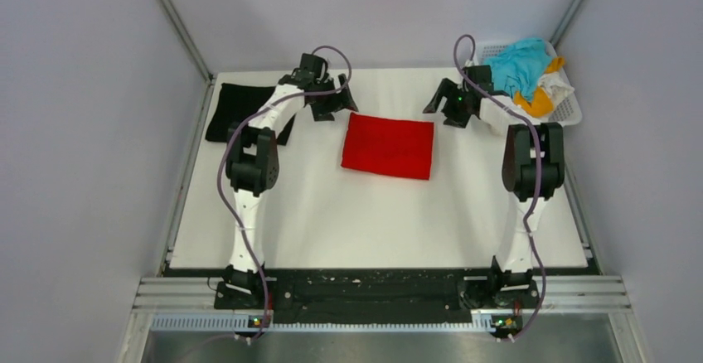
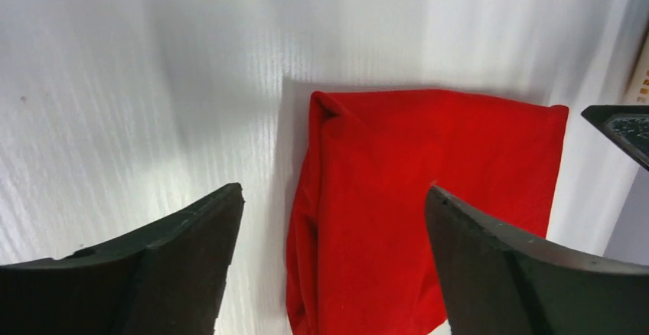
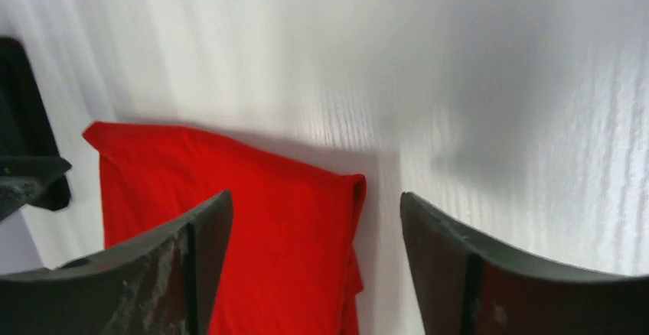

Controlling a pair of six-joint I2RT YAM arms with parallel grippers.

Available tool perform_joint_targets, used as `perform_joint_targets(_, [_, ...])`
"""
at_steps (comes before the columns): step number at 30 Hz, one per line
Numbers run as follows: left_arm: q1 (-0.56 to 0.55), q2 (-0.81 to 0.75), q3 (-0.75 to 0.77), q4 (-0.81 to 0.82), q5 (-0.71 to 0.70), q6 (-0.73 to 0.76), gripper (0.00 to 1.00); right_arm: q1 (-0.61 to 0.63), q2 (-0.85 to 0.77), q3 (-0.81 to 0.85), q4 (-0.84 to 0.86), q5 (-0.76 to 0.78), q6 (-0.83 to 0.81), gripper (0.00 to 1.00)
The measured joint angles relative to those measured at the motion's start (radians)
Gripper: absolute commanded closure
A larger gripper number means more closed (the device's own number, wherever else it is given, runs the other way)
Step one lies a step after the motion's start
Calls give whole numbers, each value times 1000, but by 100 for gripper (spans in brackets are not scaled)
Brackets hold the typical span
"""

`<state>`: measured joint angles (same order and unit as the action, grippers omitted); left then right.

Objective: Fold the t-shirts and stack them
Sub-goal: Fold the long partially folded tshirt into a neat square, then smooth out wrinkles on the folded tshirt

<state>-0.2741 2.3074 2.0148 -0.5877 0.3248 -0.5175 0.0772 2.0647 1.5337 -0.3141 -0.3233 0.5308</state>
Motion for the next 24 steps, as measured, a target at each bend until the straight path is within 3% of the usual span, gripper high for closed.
perform_joint_targets(2, [7,1,2,-17,-1,-3,1,-6,17,38,-12,-2,-18,1])
perform_joint_targets(7, [14,-66,-79,-10,-3,-8,1,-10,-55,6,-15,-14,-41,1])
perform_joint_targets(12, [0,-264,-272,65,77,-33,1,0,-264,-192,41,-122,-6,1])
perform_joint_targets(17, [-74,-432,-441,214,228,-66,1,61,-408,-401,214,-272,97,1])
perform_joint_targets(24, [-135,-356,-576,272,306,-80,1,134,-358,-576,344,-340,185,1])
